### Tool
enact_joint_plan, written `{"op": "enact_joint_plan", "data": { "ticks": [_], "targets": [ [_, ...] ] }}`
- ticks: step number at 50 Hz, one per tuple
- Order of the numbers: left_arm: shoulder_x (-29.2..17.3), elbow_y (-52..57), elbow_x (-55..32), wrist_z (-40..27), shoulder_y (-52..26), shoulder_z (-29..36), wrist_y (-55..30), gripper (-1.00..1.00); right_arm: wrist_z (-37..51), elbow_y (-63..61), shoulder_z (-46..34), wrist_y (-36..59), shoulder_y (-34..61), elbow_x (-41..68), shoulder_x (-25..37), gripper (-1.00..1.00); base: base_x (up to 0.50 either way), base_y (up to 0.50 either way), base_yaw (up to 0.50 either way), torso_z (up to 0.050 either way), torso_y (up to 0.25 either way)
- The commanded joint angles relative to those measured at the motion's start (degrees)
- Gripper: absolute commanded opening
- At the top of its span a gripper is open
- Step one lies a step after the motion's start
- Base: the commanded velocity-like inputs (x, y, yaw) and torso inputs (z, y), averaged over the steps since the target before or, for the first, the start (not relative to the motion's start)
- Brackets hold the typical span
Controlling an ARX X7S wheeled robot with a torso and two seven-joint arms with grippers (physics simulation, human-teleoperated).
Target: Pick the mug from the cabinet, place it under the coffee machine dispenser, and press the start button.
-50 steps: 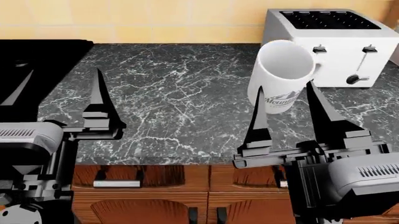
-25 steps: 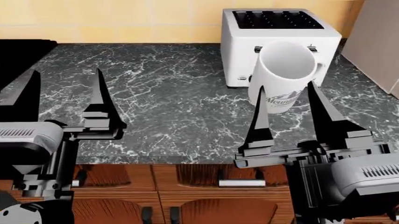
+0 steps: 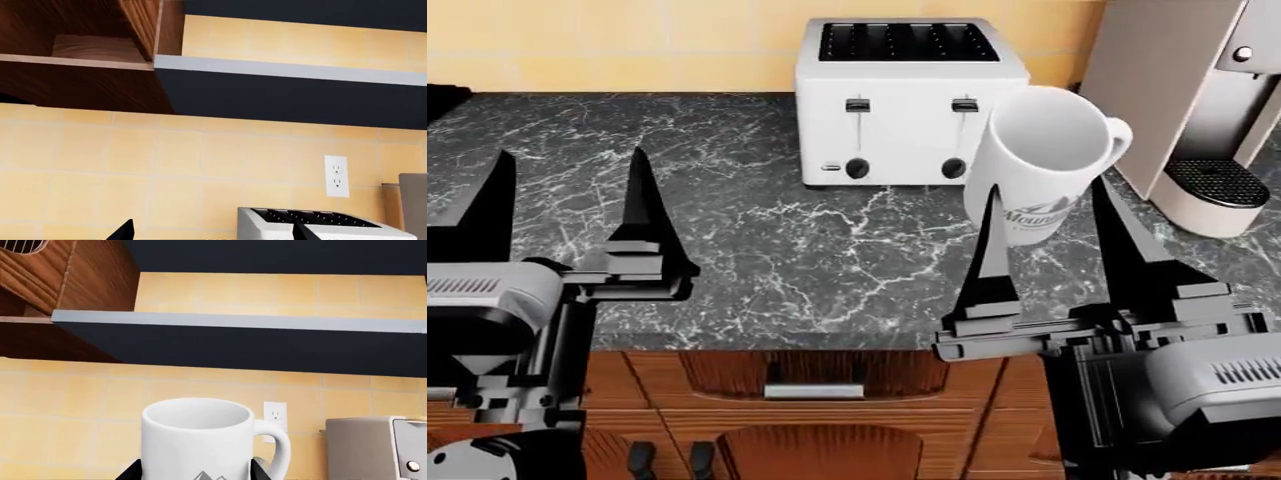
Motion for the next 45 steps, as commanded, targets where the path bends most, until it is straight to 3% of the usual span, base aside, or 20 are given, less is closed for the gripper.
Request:
{"op": "enact_joint_plan", "data": {
  "ticks": [1,45],
  "targets": [
    [-0.15,0.28,-0.07,-0.33,0.14,0.40,-0.01,1.00,-0.14,0.00,0.34,-0.80,-0.70,-1.09,0.25,-1.00,-0.01,-0.50,0.00,0.000,0.000],
    [-0.98,1.39,-2.04,-1.73,-0.17,0.26,-0.59,1.00,0.47,0.25,0.86,-2.23,-1.30,-0.39,0.86,-1.00,-0.01,-0.50,0.00,0.000,0.000]
  ]
}}
